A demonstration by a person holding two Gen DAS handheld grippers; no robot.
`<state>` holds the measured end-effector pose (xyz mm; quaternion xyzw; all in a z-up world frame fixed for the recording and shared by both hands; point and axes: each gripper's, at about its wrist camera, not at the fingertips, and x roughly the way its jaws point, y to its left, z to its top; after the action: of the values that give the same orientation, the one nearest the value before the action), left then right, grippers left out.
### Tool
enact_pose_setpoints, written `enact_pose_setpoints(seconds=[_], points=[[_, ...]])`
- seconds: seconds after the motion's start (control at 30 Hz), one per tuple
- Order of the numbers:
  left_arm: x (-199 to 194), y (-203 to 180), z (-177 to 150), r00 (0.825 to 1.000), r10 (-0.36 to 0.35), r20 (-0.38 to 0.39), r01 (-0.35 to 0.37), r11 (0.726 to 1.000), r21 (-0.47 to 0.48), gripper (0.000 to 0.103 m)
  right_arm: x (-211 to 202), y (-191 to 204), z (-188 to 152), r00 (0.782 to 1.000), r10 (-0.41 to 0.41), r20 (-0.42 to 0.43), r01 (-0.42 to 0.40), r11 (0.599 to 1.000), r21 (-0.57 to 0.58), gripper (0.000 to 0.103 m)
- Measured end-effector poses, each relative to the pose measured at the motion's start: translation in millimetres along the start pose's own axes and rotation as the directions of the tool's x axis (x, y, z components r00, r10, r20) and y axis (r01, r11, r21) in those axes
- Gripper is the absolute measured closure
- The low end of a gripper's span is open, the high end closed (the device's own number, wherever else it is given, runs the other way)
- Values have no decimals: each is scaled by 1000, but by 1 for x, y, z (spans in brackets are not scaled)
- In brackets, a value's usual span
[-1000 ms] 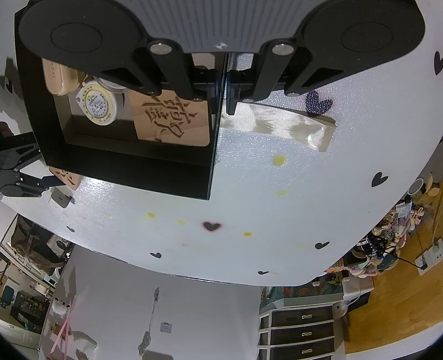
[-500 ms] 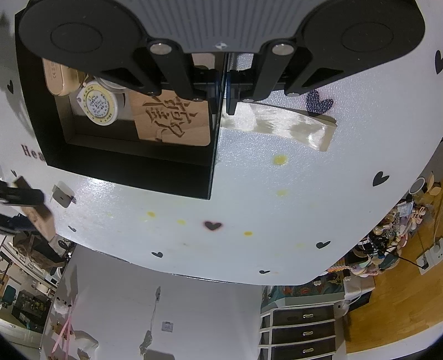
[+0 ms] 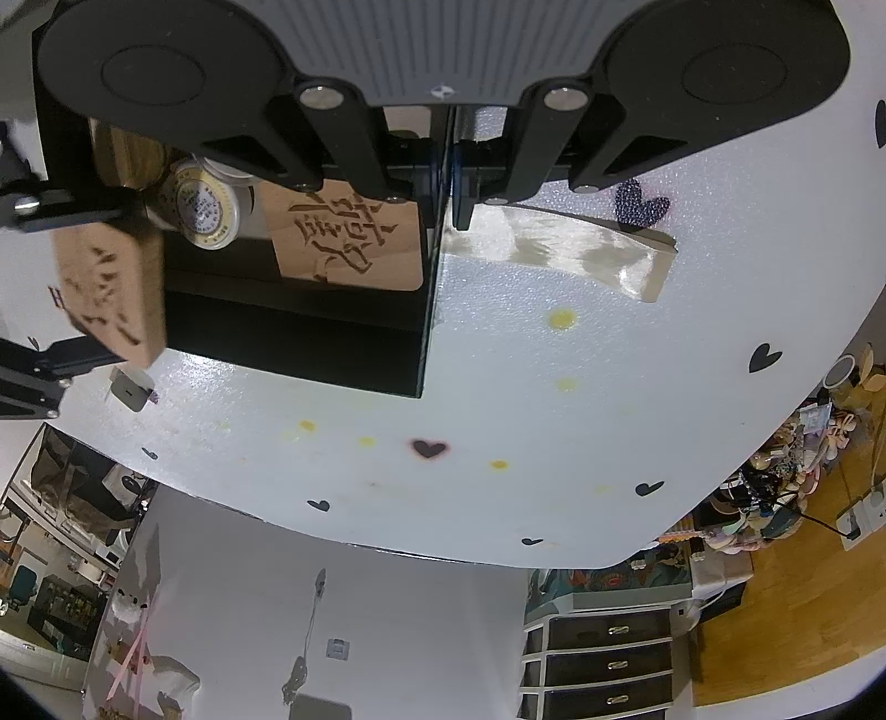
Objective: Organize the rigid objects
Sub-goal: 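Carry the wooden tile with the right gripper and lower it into the box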
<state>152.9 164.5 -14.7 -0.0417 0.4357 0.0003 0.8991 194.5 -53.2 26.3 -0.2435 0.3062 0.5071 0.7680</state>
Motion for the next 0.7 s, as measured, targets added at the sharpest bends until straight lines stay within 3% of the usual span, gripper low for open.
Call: enact_pose_setpoints(seconds=[0.27, 0.5, 0.7], points=[[0, 0, 0, 1000, -5, 1, 5, 1000, -1, 99, 15, 20, 6, 997, -73, -14, 70, 988, -140, 26], [0, 0, 0, 1000, -5, 1, 5, 1000, -1, 99, 33, 42, 2, 970, -239, -47, 215, 931, -295, 26], [0, 0, 0, 1000, -5, 1, 5, 1000, -2, 99, 37, 51, 2, 955, -293, -46, 263, 909, -322, 26]])
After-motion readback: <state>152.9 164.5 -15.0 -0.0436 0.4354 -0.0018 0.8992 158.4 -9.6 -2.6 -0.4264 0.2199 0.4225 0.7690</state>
